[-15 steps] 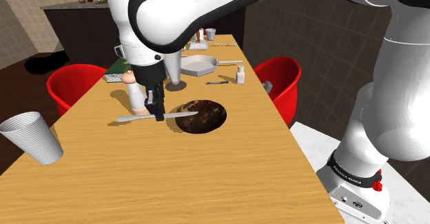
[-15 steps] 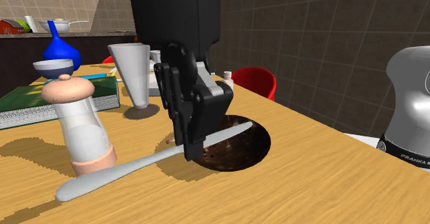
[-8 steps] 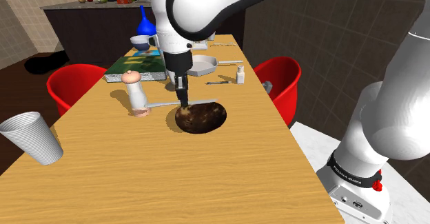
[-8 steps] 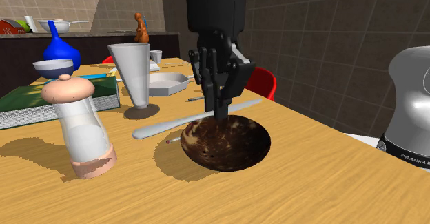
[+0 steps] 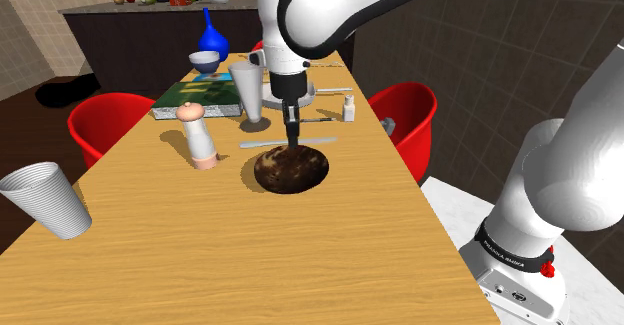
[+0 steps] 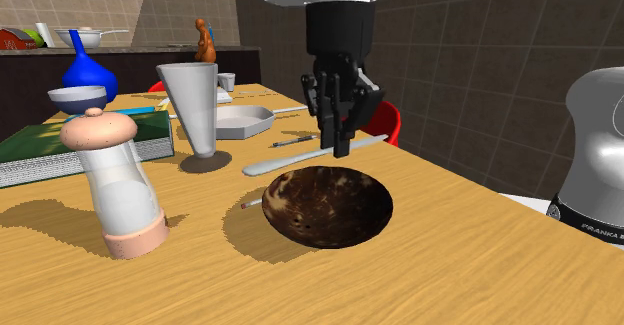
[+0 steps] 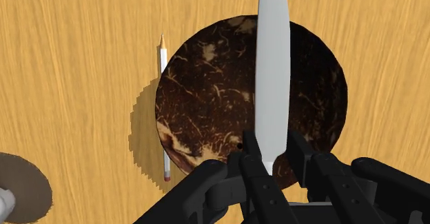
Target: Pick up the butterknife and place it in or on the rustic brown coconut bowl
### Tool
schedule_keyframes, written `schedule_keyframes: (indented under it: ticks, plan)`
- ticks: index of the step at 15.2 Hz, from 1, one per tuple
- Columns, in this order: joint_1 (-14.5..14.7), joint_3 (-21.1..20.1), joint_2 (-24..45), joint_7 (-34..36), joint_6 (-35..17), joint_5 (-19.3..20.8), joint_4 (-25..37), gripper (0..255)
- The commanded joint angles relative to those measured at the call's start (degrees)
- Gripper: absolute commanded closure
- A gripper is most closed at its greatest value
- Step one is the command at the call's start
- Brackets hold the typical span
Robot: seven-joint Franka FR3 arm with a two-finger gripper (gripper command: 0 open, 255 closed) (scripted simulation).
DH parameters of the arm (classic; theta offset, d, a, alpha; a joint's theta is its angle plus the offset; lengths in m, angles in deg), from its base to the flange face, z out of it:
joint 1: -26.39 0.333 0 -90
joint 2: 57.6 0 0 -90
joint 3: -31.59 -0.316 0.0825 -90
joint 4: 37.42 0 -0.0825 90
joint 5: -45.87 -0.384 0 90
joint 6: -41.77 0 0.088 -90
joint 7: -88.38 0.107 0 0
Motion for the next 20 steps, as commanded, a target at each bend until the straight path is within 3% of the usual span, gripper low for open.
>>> schedule_keyframes:
  ticks: [1, 12, 20]
  plan:
    - [-0.01, -0.02, 0.37, -0.02, -1.51, 0.06, -1.14, 255]
    - [0.04, -0.34, 3.88, 0.58, -10.11, 0.88, -6.31, 255]
    - [0.05, -0.34, 3.88, 0.58, -10.10, 0.88, -6.31, 255]
